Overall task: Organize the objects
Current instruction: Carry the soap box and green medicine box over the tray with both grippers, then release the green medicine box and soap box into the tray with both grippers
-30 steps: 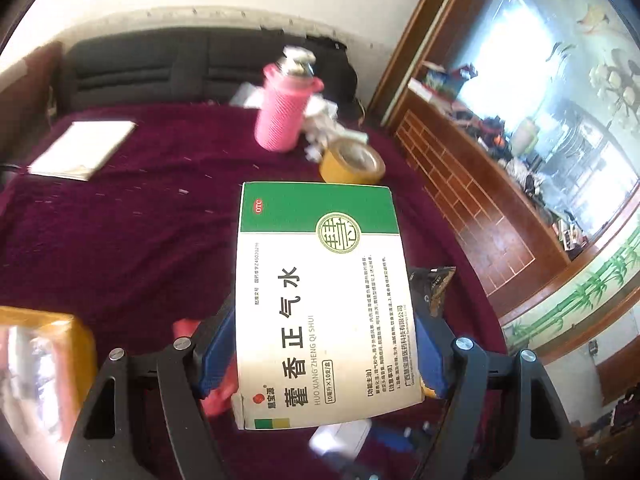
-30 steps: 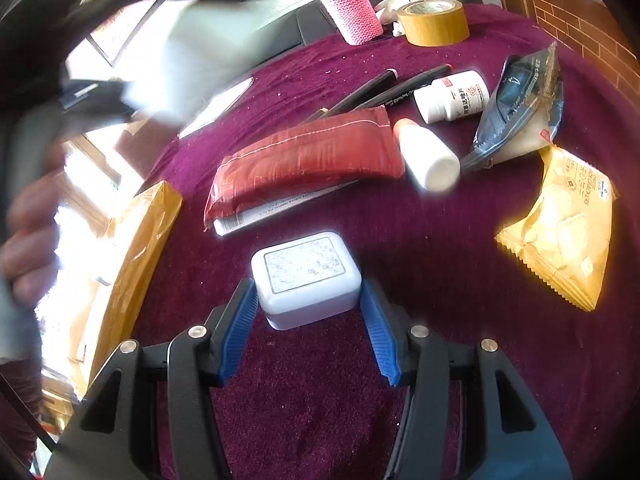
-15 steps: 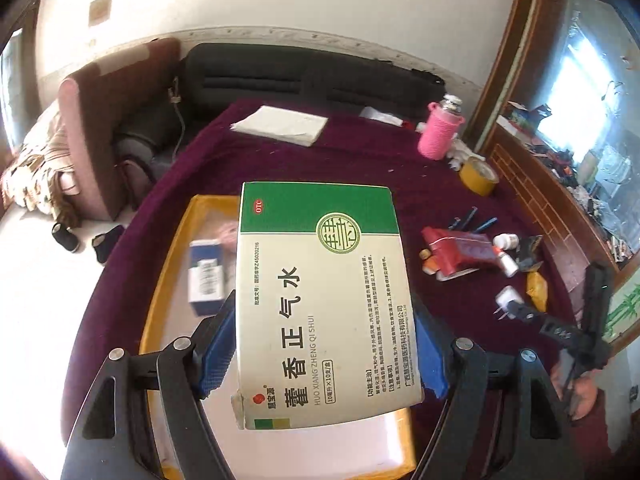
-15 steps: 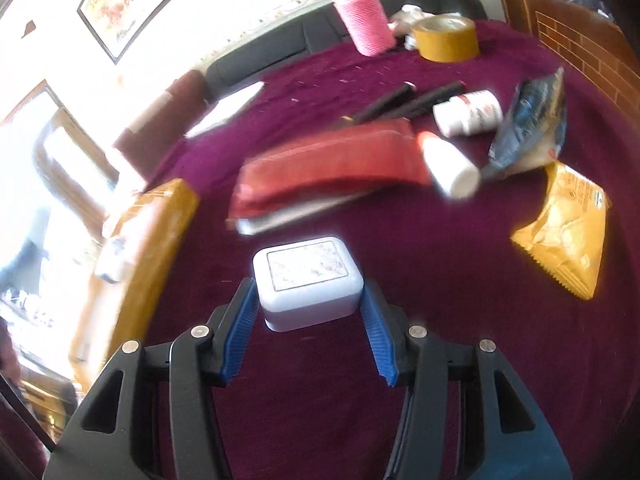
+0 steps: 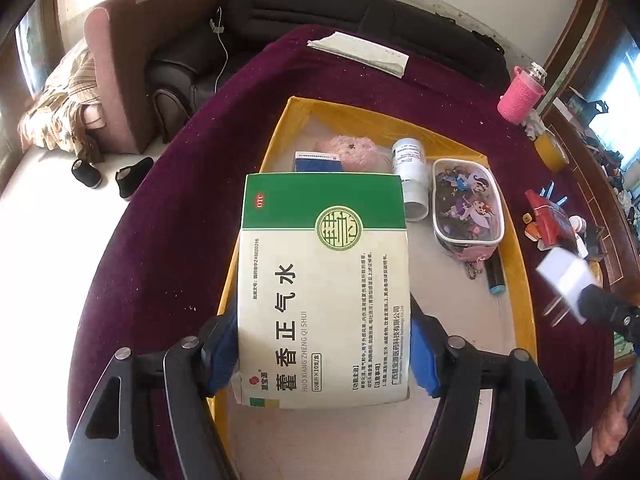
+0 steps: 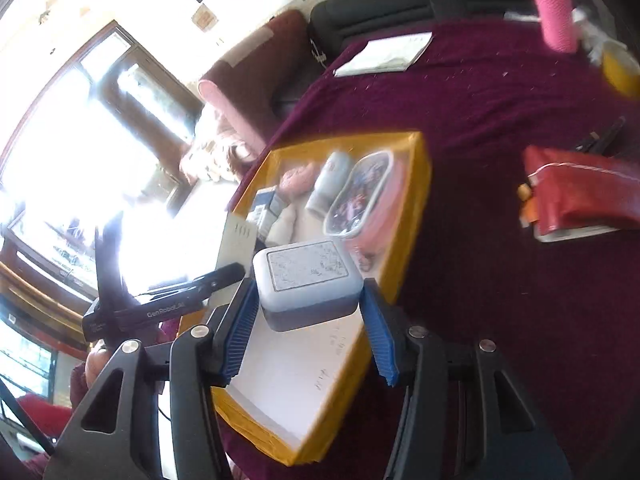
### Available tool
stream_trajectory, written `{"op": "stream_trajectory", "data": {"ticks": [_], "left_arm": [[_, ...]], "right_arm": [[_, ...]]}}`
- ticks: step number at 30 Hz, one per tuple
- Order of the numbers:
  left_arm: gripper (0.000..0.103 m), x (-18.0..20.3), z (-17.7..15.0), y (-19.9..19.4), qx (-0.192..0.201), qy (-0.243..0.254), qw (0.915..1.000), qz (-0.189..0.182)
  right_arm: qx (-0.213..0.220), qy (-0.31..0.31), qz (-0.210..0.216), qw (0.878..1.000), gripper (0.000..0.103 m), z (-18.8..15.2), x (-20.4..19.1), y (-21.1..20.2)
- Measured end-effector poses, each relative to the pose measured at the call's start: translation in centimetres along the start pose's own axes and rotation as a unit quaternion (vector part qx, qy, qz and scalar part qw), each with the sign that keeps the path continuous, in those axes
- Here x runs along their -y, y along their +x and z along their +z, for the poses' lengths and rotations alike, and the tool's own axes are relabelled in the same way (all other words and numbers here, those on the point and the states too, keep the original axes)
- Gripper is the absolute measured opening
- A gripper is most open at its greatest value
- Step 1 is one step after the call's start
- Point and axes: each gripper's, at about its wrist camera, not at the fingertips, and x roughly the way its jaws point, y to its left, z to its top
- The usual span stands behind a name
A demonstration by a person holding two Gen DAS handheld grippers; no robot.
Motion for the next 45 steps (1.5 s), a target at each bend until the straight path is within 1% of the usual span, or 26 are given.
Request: {"op": "stream_trajectory", "data": {"ticks": [3, 5, 7, 11, 13, 15, 17, 21, 24, 26, 27, 29, 31, 32, 34, 35, 36, 37, 38, 40, 42, 45], "left_arm": [[0.066, 0.2, 1.0, 0.7, -0.005, 0.012, 0.9999, 0.011], [0.066, 0.4, 1.0, 1.0, 0.011, 0.028, 0.9994, 0.019], [0.066, 0.2, 0.9, 0.7, 0.024, 0.026, 0.9993, 0.005], [0.067, -0.8, 0.0, -0.7, 0.007, 0.011, 0.9997, -0.023], [0.067, -1.4, -0.7, -1.7, 0.009, 0.013, 0.9996, -0.022], [0.068, -2.1, -1.0, -2.2, 0.008, 0.008, 0.999, -0.043], [0.068, -2.4, -1.2, -2.3, 0.0, 0.001, 0.9985, -0.055], [0.068, -2.3, -1.5, -2.8, -0.008, 0.003, 0.9984, -0.055], [0.068, -2.5, -1.9, -4.1, 0.001, -0.003, 0.9984, -0.056], [0.068, -2.6, -2.5, -5.1, 0.005, -0.004, 0.9978, -0.065], [0.068, -2.6, -2.9, -5.4, 0.0, -0.004, 0.9973, -0.073], [0.068, -2.1, -3.8, -5.1, -0.025, 0.004, 0.9959, -0.086], [0.068, -1.1, -4.4, -4.3, -0.04, 0.023, 0.9963, -0.073], [0.068, -0.8, -4.5, -3.5, -0.054, 0.026, 0.996, -0.067], [0.069, -0.5, -4.3, -1.7, -0.077, 0.013, 0.9951, -0.06], [0.069, -0.4, -4.0, -0.8, -0.081, 0.008, 0.9948, -0.061], [0.069, -0.2, -3.6, -0.6, -0.07, 0.013, 0.9965, -0.045], [0.069, 0.2, -3.0, -0.5, -0.056, 0.018, 0.998, -0.021], [0.07, 0.4, -2.5, -0.3, -0.049, 0.02, 0.9985, -0.018], [0.07, 0.6, -1.9, -0.4, -0.039, 0.013, 0.9989, -0.021], [0.07, 0.7, -2.1, -0.9, -0.032, 0.004, 0.9993, -0.016], [0.07, 0.7, -3.1, -2.5, -0.022, 0.003, 0.9997, -0.013]], "right_arm": [[-0.038, 0.019, 0.011, 0.999, 0.051, 0.9, -0.9, 4.4], [-0.052, 0.033, 0.006, 0.998, 0.051, 1.8, -1.2, 6.8], [-0.06, 0.038, -0.005, 0.997, 0.051, 2.7, -1.4, 8.8], [-0.075, 0.04, -0.029, 0.996, 0.051, 3.1, -1.7, 11.1], [-0.081, 0.025, -0.044, 0.995, 0.051, 3.0, -2.2, 11.8], [-0.079, 0.009, -0.056, 0.995, 0.052, 2.9, -2.7, 12.2], [-0.076, -0.008, -0.069, 0.995, 0.052, 2.8, -3.3, 12.5], [-0.066, -0.022, -0.085, 0.994, 0.052, 3.2, -3.9, 12.2], [-0.043, -0.017, -0.085, 0.995, 0.052, 3.7, -3.6, 10.3], [-0.028, -0.02, -0.088, 0.995, 0.052, 3.9, -3.5, 8.8], [-0.022, -0.022, -0.088, 0.996, 0.052, 3.9, -3.5, 8.2], [-0.011, -0.025, -0.088, 0.996, 0.052, 3.9, -3.4, 6.9], [-0.002, -0.027, -0.087, 0.996, 0.052, 3.7, -3.1, 5.5], [0.003, -0.027, -0.085, 0.996, 0.052, 3.6, -3.0, 5.1], [0.016, -0.029, -0.08, 0.996, 0.053, 3.5, -3.2, 4.4], [0.02, -0.027, -0.077, 0.996, 0.053, 3.4, -3.4, 4.2], [0.024, -0.024, -0.072, 0.997, 0.054, 3.2, -3.4, 4.1], [0.027, -0.02, -0.064, 0.997, 0.054, 3.0, -3.3, 3.8], [0.028, -0.016, -0.059, 0.998, 0.054, 2.7, -3.2, 3.6], [0.03, -0.012, -0.053, 0.998, 0.054, 2.1, -3.0, 3.4], [0.036, -0.009, -0.044, 0.998, 0.054, 1.3, -2.8, 2.6], [0.051, -0.003, -0.038, 0.998, 0.054, 0.9, -2.1, 1.5]]}}
